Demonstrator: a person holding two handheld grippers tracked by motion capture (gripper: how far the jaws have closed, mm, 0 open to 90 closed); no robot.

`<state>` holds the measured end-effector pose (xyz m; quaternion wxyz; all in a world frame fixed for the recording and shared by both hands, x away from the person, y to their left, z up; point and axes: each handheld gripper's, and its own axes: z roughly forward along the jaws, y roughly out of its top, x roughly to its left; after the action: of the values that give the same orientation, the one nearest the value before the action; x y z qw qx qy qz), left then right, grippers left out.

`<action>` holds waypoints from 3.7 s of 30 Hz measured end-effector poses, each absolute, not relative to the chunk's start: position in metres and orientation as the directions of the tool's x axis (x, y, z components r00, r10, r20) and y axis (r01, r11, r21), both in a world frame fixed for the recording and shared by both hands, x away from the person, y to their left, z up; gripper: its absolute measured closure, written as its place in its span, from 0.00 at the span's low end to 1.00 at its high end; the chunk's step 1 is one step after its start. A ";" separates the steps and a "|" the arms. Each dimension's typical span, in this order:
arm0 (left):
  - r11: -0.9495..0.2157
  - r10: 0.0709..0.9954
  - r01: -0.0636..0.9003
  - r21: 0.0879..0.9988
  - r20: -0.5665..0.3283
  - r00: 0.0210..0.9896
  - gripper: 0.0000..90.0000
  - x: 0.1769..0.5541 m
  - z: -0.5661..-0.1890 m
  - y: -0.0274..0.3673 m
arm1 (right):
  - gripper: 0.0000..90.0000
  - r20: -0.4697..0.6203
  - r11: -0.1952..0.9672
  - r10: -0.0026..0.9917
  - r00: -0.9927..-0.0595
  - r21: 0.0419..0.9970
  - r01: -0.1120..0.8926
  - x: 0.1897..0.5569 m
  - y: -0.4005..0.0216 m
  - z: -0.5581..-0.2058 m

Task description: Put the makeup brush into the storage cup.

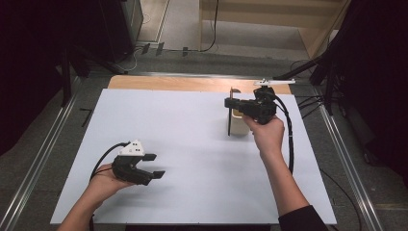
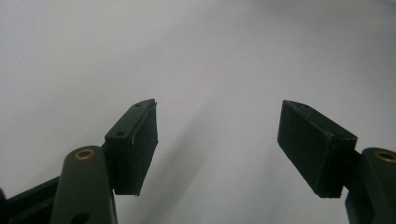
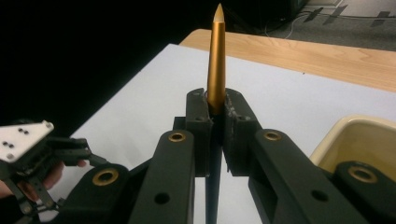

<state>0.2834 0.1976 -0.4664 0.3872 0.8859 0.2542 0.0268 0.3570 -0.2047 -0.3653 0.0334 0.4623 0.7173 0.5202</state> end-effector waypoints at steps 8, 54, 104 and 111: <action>-0.568 0.470 0.433 0.700 -0.155 0.869 0.33 0.284 -0.467 0.198 | 0.92 0.408 0.027 0.726 -0.554 0.788 0.615 0.369 -0.214 -0.350; -0.561 0.466 0.436 0.704 -0.167 0.869 0.33 0.284 -0.467 0.197 | 0.93 0.301 -0.032 0.872 -0.385 0.822 0.569 0.418 -0.236 -0.346; -0.570 0.464 0.435 0.697 -0.164 0.870 0.33 0.285 -0.467 0.198 | 0.92 0.329 -0.059 0.875 -0.355 0.801 0.596 0.412 -0.242 -0.415; -0.567 0.466 0.436 0.699 -0.164 0.869 0.33 0.285 -0.467 0.198 | 0.92 0.329 -0.056 0.874 -0.358 0.800 0.598 0.411 -0.240 -0.417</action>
<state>0.2848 0.1979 -0.4670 0.3895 0.8848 0.2550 0.0194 0.4114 -0.2401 -0.4170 0.1443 0.5477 0.6716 0.4776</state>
